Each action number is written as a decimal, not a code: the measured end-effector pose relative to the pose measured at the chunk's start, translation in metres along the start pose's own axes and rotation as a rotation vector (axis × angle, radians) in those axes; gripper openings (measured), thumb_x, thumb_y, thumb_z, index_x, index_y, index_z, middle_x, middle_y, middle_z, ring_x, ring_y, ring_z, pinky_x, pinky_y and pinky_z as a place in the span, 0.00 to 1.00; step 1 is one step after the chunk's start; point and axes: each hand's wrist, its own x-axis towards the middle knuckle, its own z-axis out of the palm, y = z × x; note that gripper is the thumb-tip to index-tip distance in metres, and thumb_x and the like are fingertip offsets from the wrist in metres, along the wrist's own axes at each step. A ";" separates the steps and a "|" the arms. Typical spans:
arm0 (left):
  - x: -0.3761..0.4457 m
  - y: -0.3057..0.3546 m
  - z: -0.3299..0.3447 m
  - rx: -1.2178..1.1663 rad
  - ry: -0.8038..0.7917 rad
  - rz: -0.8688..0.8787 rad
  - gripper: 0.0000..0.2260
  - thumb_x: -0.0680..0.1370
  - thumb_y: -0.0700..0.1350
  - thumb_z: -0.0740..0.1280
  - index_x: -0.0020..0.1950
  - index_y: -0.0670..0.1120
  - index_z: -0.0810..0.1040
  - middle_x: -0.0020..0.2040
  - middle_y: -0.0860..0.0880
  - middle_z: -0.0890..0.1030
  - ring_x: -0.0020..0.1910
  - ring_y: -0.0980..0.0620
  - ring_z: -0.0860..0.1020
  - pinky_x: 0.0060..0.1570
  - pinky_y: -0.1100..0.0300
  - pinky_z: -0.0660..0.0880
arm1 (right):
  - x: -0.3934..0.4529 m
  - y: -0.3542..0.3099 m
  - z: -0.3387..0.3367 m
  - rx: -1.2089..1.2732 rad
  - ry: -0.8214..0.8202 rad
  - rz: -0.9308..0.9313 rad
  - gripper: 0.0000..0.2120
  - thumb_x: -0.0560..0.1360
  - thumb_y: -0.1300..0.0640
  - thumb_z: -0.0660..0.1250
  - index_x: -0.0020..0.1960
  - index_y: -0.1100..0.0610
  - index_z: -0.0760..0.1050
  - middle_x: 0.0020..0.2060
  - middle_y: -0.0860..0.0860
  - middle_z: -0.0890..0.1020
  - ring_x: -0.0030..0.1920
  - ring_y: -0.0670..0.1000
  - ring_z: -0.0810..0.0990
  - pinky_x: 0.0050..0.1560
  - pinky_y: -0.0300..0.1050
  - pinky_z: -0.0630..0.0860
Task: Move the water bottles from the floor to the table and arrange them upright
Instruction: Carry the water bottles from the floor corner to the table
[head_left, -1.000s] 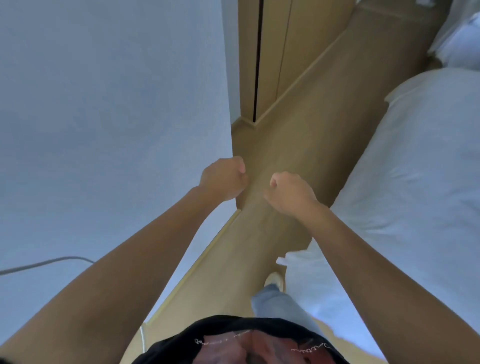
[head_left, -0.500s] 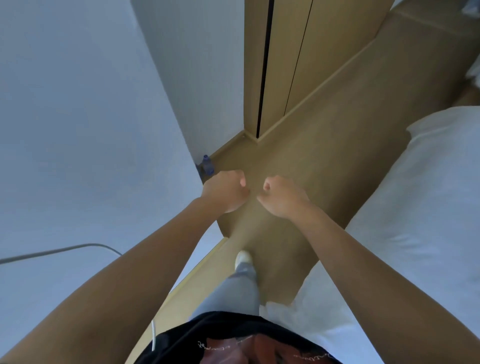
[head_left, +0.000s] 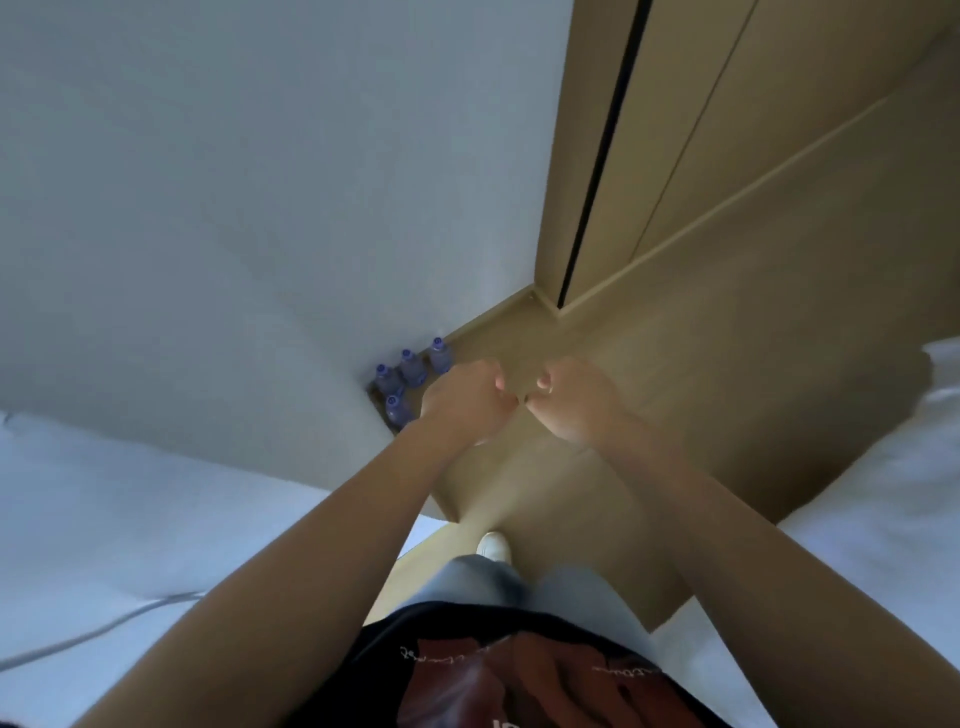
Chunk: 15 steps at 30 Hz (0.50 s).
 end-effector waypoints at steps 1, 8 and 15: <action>0.005 0.002 -0.002 -0.011 0.008 -0.030 0.06 0.75 0.47 0.57 0.44 0.49 0.72 0.37 0.52 0.73 0.43 0.48 0.75 0.42 0.57 0.71 | 0.008 0.000 -0.005 0.007 -0.015 -0.011 0.13 0.75 0.53 0.59 0.57 0.58 0.72 0.55 0.53 0.76 0.53 0.53 0.73 0.47 0.41 0.65; 0.047 0.012 -0.016 -0.065 0.034 -0.238 0.08 0.75 0.44 0.54 0.45 0.43 0.72 0.47 0.44 0.78 0.48 0.42 0.77 0.49 0.51 0.75 | 0.070 -0.001 -0.036 -0.042 -0.153 -0.129 0.11 0.75 0.56 0.59 0.56 0.57 0.71 0.53 0.52 0.75 0.49 0.51 0.73 0.46 0.41 0.66; 0.089 0.014 -0.039 -0.260 0.120 -0.501 0.11 0.72 0.44 0.61 0.30 0.46 0.68 0.32 0.48 0.74 0.36 0.47 0.74 0.30 0.60 0.64 | 0.137 0.009 -0.078 -0.248 -0.293 -0.339 0.10 0.74 0.53 0.59 0.50 0.57 0.73 0.45 0.51 0.76 0.47 0.52 0.75 0.44 0.43 0.69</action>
